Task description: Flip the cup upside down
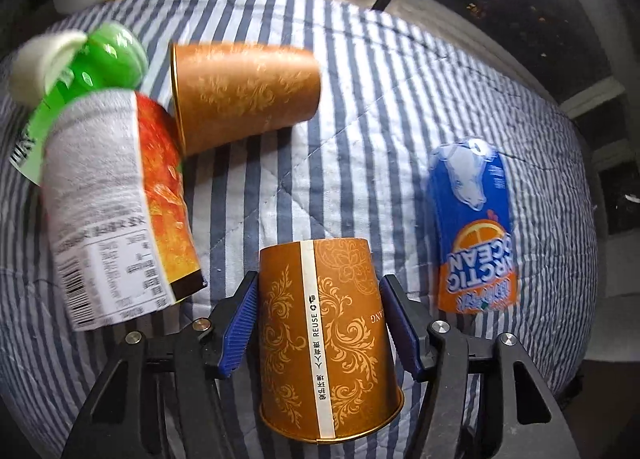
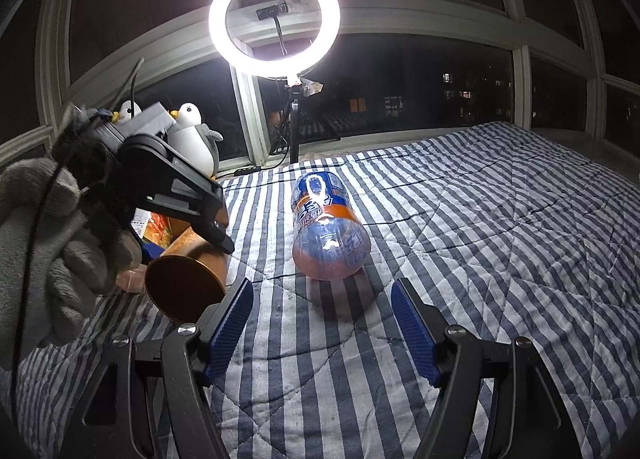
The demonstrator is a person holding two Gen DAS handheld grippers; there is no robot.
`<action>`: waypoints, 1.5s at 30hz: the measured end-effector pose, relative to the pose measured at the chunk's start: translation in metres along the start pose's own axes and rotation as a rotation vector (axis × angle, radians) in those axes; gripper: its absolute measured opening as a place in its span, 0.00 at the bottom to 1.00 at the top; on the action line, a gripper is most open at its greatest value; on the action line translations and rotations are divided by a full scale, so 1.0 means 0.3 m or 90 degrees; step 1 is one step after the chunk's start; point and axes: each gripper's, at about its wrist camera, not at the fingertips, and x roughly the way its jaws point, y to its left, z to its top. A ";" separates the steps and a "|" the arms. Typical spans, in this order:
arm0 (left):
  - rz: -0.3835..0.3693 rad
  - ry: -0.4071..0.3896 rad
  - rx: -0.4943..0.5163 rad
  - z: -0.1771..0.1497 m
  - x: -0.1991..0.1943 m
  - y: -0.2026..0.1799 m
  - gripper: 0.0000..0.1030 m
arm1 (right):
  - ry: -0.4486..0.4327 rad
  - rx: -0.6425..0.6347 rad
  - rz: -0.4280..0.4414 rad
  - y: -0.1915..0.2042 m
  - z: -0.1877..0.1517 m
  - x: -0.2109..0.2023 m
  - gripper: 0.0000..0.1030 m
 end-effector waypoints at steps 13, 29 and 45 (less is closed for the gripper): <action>0.027 -0.217 0.121 -0.207 -0.191 -0.029 0.62 | -0.001 -0.005 -0.009 0.003 0.002 0.003 0.66; 0.024 -0.342 0.222 -0.453 -0.216 -0.033 0.62 | -0.007 -0.020 -0.026 0.019 0.000 -0.005 0.66; 0.010 -0.343 0.232 -0.560 -0.233 0.011 0.62 | -0.011 -0.022 -0.035 0.017 0.001 -0.010 0.66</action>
